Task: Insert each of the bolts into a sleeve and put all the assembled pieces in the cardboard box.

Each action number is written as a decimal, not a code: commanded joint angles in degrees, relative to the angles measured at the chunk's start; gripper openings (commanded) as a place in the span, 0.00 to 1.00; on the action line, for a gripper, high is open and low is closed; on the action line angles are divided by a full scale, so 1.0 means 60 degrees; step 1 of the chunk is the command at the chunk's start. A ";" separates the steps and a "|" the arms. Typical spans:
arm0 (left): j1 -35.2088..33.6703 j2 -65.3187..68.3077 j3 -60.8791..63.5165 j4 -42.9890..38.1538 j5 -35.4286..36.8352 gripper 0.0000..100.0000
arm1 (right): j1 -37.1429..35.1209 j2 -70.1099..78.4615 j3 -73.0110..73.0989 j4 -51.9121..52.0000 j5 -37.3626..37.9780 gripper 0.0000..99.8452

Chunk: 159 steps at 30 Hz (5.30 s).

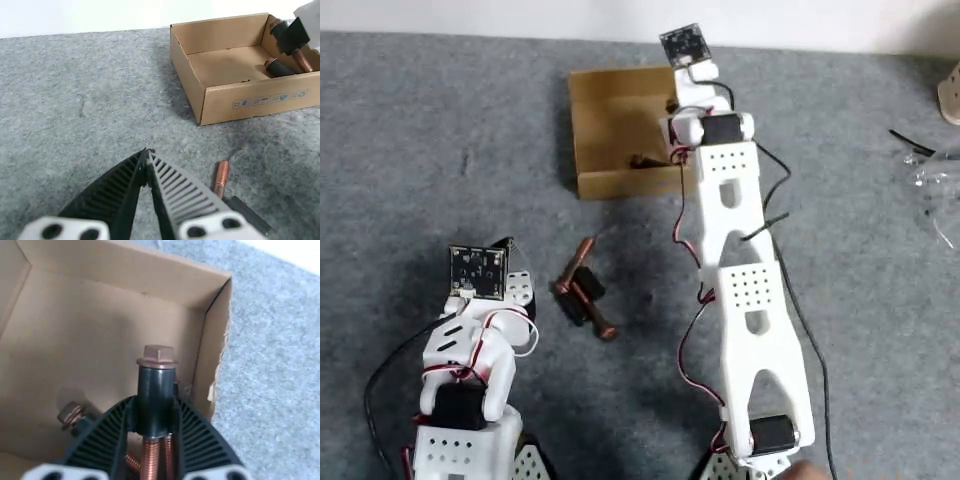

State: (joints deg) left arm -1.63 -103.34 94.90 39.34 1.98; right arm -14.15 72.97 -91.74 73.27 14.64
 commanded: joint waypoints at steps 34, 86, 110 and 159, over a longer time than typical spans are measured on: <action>-0.0007 -0.0007 0.0022 -0.0220 -0.0059 0.02 | 0.0139 -0.1648 -0.1839 0.2601 -0.0132 0.14; -0.0066 -0.0007 0.0344 -0.0835 -0.0073 0.02 | -0.3758 -1.4103 0.8168 0.4462 -0.0733 0.14; -0.1092 -0.0007 0.0286 -0.0850 -0.0044 0.02 | -0.4037 -1.7516 2.1722 -0.3304 -0.0733 0.14; -0.1033 -0.0007 0.0271 -0.0850 -0.0044 0.02 | -0.5150 -1.1612 1.9670 -0.5487 -0.0073 0.14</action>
State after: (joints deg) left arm -7.25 -103.34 95.96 35.47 1.80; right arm -44.75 2.29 29.05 41.80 13.76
